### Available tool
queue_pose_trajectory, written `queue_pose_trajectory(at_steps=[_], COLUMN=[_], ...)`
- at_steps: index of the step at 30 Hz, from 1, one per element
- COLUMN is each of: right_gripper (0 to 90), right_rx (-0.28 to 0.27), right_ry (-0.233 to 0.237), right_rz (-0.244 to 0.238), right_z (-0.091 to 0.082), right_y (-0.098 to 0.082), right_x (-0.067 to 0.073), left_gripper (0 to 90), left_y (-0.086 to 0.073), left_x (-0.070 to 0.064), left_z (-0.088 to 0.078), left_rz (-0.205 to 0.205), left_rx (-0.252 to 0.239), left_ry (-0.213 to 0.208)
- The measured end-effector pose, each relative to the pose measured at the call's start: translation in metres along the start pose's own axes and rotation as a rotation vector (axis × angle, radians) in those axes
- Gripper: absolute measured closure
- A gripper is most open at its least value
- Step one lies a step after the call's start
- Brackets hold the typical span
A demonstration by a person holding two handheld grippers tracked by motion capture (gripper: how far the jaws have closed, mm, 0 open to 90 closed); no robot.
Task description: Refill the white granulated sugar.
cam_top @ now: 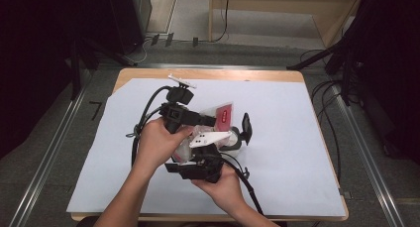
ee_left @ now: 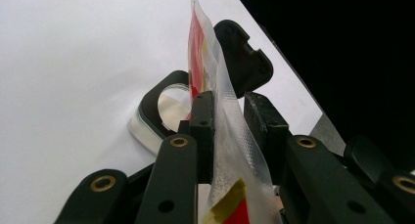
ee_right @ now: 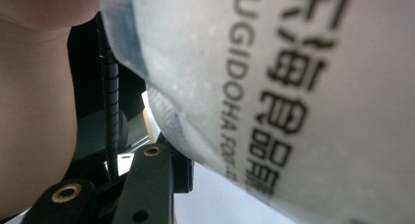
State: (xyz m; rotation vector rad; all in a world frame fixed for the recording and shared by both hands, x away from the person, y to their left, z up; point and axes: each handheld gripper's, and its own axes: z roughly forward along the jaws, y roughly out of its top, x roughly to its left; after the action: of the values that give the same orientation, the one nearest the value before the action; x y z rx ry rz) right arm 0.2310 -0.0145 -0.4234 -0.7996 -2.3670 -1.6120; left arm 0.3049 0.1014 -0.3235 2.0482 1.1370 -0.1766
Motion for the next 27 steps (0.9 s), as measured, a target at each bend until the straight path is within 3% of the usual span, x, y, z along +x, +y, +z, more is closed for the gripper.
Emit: queue_pose_trajectory(at_steps=[7,27], right_gripper=[62.9,62.5], right_rx=[-0.011,-0.012], right_ry=[-0.007,-0.022], right_rz=[-0.001,-0.007], right_z=[0.0006,0.0001], right_y=[-0.0014,-0.0012], right_x=[-0.0005,-0.0006], left_gripper=[75.2,75.2], left_y=[-0.0001,0.0011], left_x=[-0.0038,-0.0036], left_z=[0.0008,0.0018], left_rz=[0.027,0.044], left_rx=[-0.003,-0.032], left_ry=[0.015,0.005])
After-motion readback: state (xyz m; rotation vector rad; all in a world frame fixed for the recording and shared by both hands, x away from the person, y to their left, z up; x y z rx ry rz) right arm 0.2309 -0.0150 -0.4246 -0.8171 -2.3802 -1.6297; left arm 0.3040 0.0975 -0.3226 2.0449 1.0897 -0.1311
